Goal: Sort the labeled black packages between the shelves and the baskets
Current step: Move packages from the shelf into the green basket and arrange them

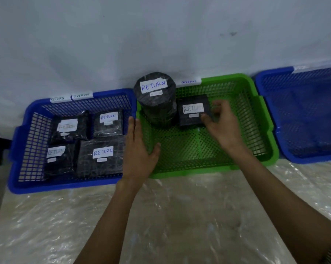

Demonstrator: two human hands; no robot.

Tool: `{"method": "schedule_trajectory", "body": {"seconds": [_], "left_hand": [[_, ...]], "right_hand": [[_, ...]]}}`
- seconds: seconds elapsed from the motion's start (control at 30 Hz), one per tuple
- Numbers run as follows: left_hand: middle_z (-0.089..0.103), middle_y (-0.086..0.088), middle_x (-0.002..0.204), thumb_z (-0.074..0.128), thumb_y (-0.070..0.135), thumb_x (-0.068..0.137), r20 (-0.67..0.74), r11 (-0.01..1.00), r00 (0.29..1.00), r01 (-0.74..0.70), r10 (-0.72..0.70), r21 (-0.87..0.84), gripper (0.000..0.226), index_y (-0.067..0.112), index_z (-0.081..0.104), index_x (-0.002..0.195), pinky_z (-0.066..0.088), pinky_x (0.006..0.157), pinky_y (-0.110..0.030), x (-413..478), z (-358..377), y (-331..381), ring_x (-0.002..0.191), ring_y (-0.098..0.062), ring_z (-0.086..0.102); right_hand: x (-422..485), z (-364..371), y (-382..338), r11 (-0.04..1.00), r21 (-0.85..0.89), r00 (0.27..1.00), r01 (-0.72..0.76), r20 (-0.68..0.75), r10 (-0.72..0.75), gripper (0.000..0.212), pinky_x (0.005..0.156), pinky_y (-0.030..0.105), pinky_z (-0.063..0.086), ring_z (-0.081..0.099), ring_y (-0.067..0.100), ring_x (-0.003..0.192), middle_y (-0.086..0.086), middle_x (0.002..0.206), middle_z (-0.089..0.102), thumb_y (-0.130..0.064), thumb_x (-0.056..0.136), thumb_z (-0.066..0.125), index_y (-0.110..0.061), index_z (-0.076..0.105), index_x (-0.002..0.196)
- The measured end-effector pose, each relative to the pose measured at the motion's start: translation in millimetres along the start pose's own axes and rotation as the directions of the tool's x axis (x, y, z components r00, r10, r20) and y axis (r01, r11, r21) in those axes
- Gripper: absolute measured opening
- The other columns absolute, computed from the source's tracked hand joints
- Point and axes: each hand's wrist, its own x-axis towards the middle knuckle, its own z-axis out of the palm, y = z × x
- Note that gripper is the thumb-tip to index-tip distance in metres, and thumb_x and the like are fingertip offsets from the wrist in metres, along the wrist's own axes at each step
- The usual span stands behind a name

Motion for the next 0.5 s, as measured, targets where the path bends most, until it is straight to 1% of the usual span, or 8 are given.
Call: {"method": "schedule_trajectory", "body": {"seconds": [0.03, 0.1, 0.13, 0.2, 0.27, 0.4, 0.43, 0.5], "left_hand": [[0.001, 0.004, 0.162, 0.067, 0.029, 0.088, 0.023, 0.999, 1.0, 0.017, -0.016, -0.05, 0.085, 0.014, 0.015, 0.153, 0.016, 0.116, -0.028, 1, -6, 2, 0.143, -0.003, 0.003], [0.012, -0.001, 0.161, 0.066, 0.03, 0.088, 0.034, 0.997, 0.999, 0.016, -0.014, -0.071, 0.077, 0.014, 0.024, 0.151, 0.018, 0.119, -0.034, 2, -20, 8, 0.146, -0.011, 0.011], [0.016, -0.003, 0.16, 0.066, 0.03, 0.089, 0.029, 0.998, 1.0, -0.002, 0.004, -0.06, 0.074, 0.014, 0.028, 0.15, 0.019, 0.119, -0.035, -1, -27, 13, 0.146, -0.014, 0.014], [0.026, -0.007, 0.156, 0.065, 0.03, 0.089, 0.029, 0.997, 0.998, -0.06, 0.061, -0.038, 0.067, 0.012, 0.035, 0.146, 0.022, 0.117, -0.035, -11, -42, 22, 0.144, -0.02, 0.022], [0.039, -0.008, 0.149, 0.065, 0.032, 0.089, 0.072, 0.993, 0.99, -0.119, 0.12, -0.014, 0.06, 0.011, 0.043, 0.141, 0.03, 0.113, -0.034, -28, -55, 30, 0.138, -0.023, 0.035], [0.053, -0.005, 0.138, 0.063, 0.038, 0.09, 0.235, 0.987, 0.961, -0.158, 0.144, 0.039, 0.054, 0.017, 0.048, 0.137, 0.042, 0.099, -0.029, -73, -84, 42, 0.122, -0.02, 0.052], [0.056, -0.005, 0.135, 0.063, 0.038, 0.09, 0.246, 0.985, 0.958, -0.165, 0.148, 0.049, 0.053, 0.016, 0.05, 0.136, 0.045, 0.096, -0.03, -86, -91, 44, 0.116, -0.019, 0.056], [0.06, -0.004, 0.13, 0.065, 0.035, 0.089, 0.219, 0.984, 0.963, -0.17, 0.156, 0.047, 0.049, 0.016, 0.053, 0.133, 0.049, 0.094, -0.032, -116, -106, 46, 0.109, -0.018, 0.06]], "right_hand": [[-10, -5, -5, 0.999, -0.003, 0.999, 0.035, 0.013, -0.035, 0.038, 0.075, 0.017, 0.044, 0.057, 0.013, 0.09, -0.002, 0.1, 0.057, -0.017, 0.084, 0.068, -0.012, 0.05, 0.117], [-32, -13, -15, 0.995, -0.029, 0.995, 0.095, 0.032, -0.094, 0.037, 0.083, 0.035, 0.051, 0.062, 0.017, 0.094, -0.001, 0.102, 0.064, -0.019, 0.083, 0.069, -0.015, 0.051, 0.116], [-44, -18, -20, 0.993, -0.046, 0.993, 0.111, 0.048, -0.109, 0.036, 0.084, 0.038, 0.052, 0.063, 0.017, 0.096, 0.0, 0.104, 0.065, -0.021, 0.083, 0.069, -0.016, 0.052, 0.115], [-68, -26, -29, 0.986, -0.073, 0.987, 0.152, 0.065, -0.147, 0.032, 0.082, 0.037, 0.052, 0.064, 0.018, 0.094, 0.001, 0.103, 0.066, -0.023, 0.084, 0.069, -0.016, 0.055, 0.112], [-93, -34, -39, 0.978, -0.06, 0.977, 0.2, 0.083, -0.195, 0.027, 0.08, 0.036, 0.052, 0.064, 0.018, 0.09, 0.002, 0.097, 0.067, -0.021, 0.084, 0.069, -0.013, 0.058, 0.107], [-142, -48, -58, 0.949, -0.02, 0.939, 0.314, 0.153, -0.308, 0.021, 0.075, 0.03, 0.049, 0.063, 0.02, 0.081, 0.001, 0.084, 0.066, -0.014, 0.083, 0.07, -0.01, 0.06, 0.101], [-155, -52, -62, 0.94, -0.029, 0.927, 0.339, 0.184, -0.328, 0.02, 0.074, 0.032, 0.049, 0.063, 0.02, 0.08, 0.001, 0.083, 0.066, -0.015, 0.083, 0.069, -0.011, 0.059, 0.1], [-182, -60, -67, 0.92, -0.061, 0.9, 0.387, 0.242, -0.363, 0.019, 0.073, 0.036, 0.05, 0.061, 0.018, 0.076, -0.003, 0.078, 0.064, -0.017, 0.084, 0.068, -0.013, 0.059, 0.1]]}}
